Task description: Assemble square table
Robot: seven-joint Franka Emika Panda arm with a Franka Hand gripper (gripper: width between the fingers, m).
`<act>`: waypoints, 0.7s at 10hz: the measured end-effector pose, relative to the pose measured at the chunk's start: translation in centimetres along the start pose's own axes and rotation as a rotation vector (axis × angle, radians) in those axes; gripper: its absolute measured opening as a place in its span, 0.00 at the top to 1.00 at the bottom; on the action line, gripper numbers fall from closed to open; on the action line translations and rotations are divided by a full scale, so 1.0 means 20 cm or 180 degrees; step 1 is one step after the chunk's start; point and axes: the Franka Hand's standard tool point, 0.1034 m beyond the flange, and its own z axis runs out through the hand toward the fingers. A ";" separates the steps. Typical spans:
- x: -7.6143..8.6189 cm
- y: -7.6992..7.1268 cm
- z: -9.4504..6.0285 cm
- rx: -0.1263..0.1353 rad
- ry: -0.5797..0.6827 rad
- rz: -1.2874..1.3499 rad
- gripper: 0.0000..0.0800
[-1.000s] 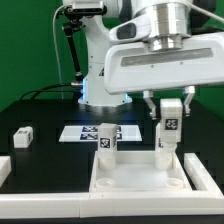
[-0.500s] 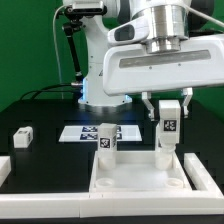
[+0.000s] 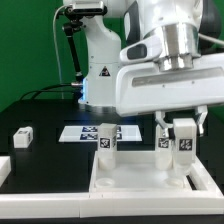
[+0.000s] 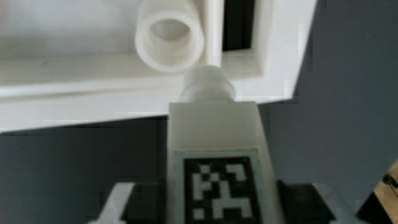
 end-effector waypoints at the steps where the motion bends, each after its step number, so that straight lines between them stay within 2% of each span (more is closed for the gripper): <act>1: 0.00 0.02 0.00 -0.0013 -0.0005 -0.0018 0.64; 4: -0.06 0.03 0.06 -0.0034 -0.0077 -0.0042 0.64; 7: -0.08 0.02 0.07 -0.0030 -0.0110 -0.0058 0.64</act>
Offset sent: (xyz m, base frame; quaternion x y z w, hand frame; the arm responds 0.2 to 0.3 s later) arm -0.0032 -0.0034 -0.0145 -0.0097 -0.0010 0.0000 1.0000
